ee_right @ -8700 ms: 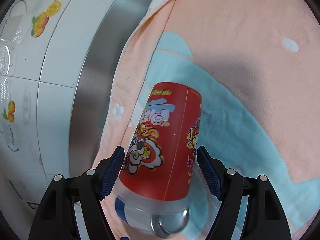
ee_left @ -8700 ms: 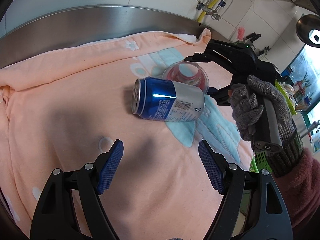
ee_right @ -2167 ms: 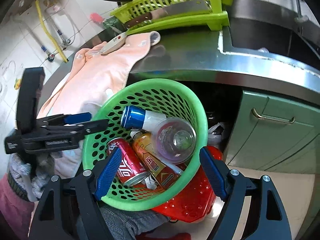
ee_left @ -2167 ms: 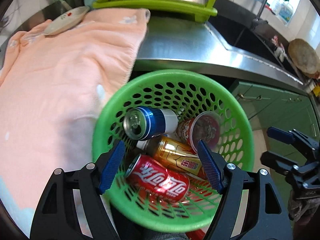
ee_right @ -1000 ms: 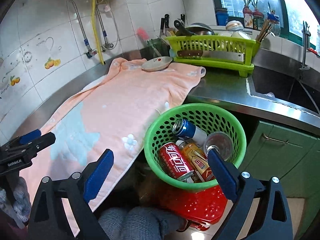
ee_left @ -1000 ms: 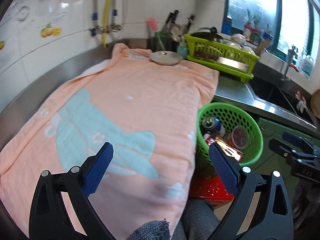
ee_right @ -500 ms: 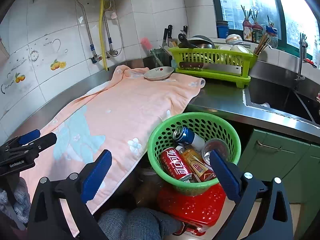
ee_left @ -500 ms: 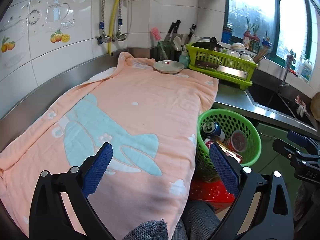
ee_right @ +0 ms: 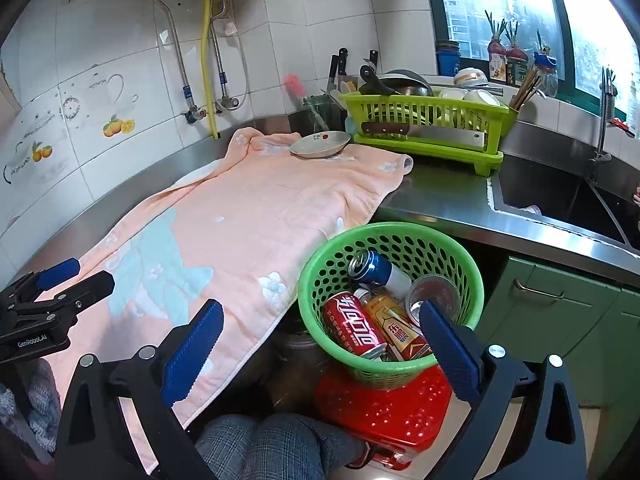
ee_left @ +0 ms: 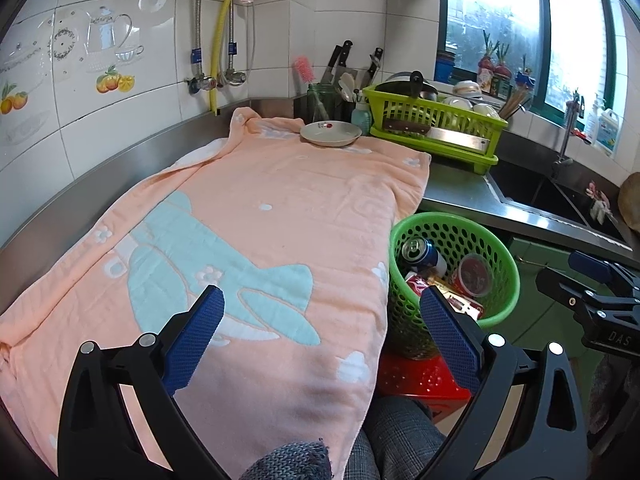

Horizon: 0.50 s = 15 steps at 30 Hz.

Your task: Collect trash

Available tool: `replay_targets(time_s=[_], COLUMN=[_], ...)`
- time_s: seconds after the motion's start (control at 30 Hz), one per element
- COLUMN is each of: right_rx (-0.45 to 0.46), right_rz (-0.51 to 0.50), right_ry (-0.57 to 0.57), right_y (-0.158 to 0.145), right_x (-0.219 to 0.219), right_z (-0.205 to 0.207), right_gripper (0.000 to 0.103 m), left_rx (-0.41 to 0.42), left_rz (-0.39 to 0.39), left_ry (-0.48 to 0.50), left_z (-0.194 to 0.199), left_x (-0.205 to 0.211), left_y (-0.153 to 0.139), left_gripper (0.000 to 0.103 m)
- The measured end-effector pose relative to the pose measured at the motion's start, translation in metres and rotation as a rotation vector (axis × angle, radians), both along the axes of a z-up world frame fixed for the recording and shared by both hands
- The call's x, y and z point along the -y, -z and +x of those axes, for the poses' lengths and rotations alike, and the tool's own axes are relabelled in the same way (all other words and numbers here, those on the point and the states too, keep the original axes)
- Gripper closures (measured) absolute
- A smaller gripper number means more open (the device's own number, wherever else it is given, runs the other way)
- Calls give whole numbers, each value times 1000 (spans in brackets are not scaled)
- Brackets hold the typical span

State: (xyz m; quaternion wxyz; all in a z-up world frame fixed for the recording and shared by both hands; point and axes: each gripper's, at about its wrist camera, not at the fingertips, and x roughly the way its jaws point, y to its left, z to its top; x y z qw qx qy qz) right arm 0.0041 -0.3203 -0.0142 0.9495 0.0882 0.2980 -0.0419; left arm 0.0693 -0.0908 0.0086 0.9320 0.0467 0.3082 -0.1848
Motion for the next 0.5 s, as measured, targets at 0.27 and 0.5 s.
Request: replay_targets(time_s=[0.27,0.5], right_rx=[2,1], right_rz=[0,1], right_ry=[5,2], right_y=[0,1], right_x=[0,0], right_z=[-2,-3], right_gripper=[8,8], left_rx=[2,2], left_rz=[2,5], left_ry=[9,5], left_z=[-2,-2], left_x=[0,1], left_y=[1,2], left_gripper=[6,6])
